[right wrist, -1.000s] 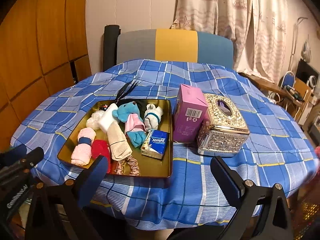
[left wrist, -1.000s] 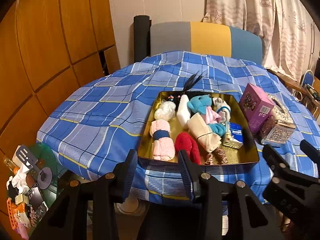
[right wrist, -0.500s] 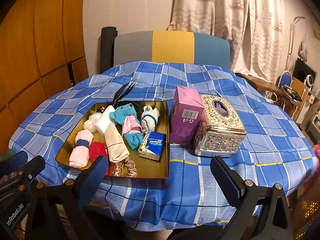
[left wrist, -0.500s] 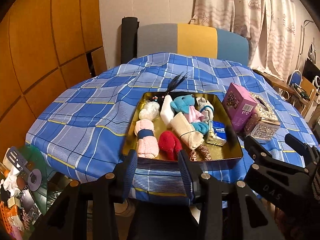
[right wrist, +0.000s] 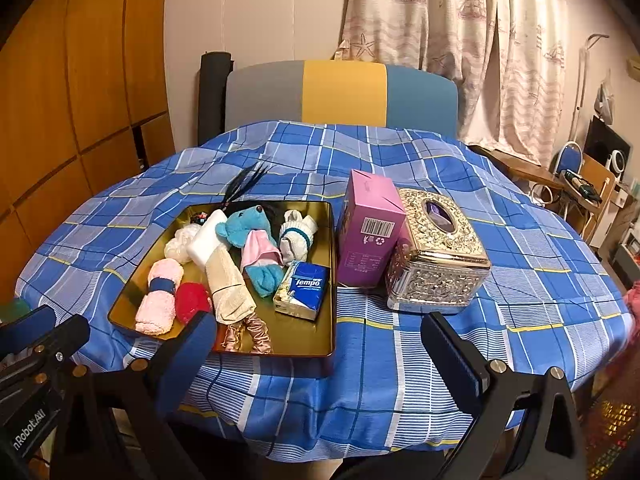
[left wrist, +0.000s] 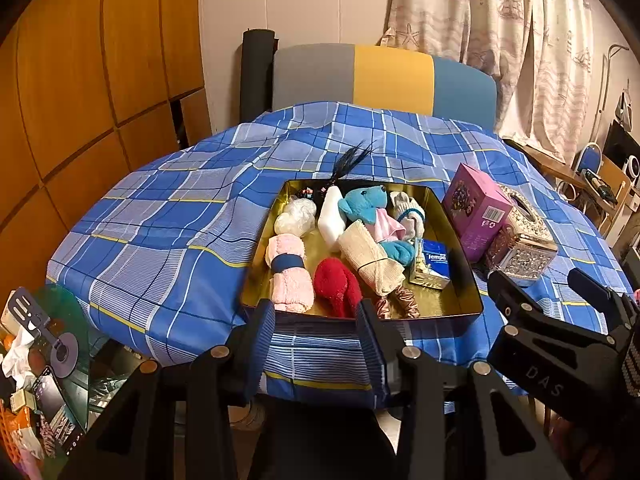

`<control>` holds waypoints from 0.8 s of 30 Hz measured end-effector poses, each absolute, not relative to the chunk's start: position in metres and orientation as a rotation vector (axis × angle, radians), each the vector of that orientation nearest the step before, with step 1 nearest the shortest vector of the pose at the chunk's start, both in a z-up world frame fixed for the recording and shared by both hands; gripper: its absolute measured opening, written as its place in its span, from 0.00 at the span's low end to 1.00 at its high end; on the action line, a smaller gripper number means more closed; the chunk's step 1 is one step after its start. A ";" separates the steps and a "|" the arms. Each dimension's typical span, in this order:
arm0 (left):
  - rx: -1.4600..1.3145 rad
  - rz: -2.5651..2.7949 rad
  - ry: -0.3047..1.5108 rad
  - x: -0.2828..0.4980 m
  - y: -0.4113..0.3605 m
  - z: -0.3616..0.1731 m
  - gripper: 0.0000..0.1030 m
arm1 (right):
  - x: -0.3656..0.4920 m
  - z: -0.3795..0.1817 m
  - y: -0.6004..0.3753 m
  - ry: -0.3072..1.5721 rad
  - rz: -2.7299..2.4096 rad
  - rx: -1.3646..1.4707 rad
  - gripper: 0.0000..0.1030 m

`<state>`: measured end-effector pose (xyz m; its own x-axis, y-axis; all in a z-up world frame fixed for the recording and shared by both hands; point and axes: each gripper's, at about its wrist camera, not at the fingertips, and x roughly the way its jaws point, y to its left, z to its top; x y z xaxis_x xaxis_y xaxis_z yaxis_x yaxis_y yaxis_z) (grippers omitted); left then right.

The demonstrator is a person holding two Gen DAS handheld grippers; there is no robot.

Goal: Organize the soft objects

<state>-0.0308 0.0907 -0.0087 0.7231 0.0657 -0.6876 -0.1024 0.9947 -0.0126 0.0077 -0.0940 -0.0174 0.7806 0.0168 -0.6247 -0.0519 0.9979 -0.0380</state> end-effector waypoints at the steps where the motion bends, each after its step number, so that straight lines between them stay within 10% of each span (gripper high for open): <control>1: -0.050 0.094 0.758 -0.031 0.091 -0.009 0.41 | 0.007 -0.017 -0.094 0.672 0.035 -0.051 1.00; 24: -0.045 0.098 0.769 -0.030 0.089 -0.010 0.41 | 0.010 -0.020 -0.096 0.688 0.036 -0.044 1.00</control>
